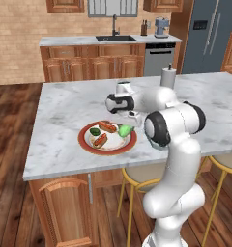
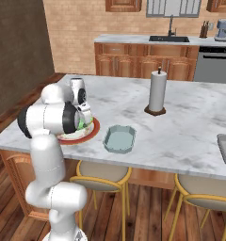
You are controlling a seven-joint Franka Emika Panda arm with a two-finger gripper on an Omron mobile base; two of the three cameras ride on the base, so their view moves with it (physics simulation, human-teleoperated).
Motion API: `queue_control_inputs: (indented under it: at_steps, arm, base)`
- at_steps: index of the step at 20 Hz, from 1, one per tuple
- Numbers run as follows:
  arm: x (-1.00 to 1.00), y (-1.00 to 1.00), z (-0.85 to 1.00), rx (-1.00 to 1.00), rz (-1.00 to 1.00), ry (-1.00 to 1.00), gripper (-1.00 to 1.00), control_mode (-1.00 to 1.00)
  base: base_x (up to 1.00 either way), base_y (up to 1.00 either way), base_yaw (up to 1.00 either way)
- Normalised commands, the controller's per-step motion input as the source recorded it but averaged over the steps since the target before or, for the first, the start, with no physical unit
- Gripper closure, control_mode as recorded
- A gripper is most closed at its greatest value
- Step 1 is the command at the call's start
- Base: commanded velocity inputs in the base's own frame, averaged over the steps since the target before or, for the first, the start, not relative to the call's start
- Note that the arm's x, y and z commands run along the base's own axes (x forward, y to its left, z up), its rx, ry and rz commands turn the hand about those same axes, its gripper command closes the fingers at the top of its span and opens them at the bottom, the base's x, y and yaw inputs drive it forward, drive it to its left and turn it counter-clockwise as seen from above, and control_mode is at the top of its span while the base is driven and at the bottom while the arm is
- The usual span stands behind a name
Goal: Place one cooked food and one vegetable from the large plate to each tupperware container.
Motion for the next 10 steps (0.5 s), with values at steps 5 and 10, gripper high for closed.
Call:
queue_control_inputs:
  at_steps: [5,10]
  arm:
    - [-0.74,-0.65,0.88,0.00,0.36,-0.01,1.00,-1.00]
    - [-0.60,-0.96,0.27,0.00,0.46,-0.01,1.00,-1.00]
  base:
    - [0.00,0.00,0.00]
    - [0.00,0.00,0.00]
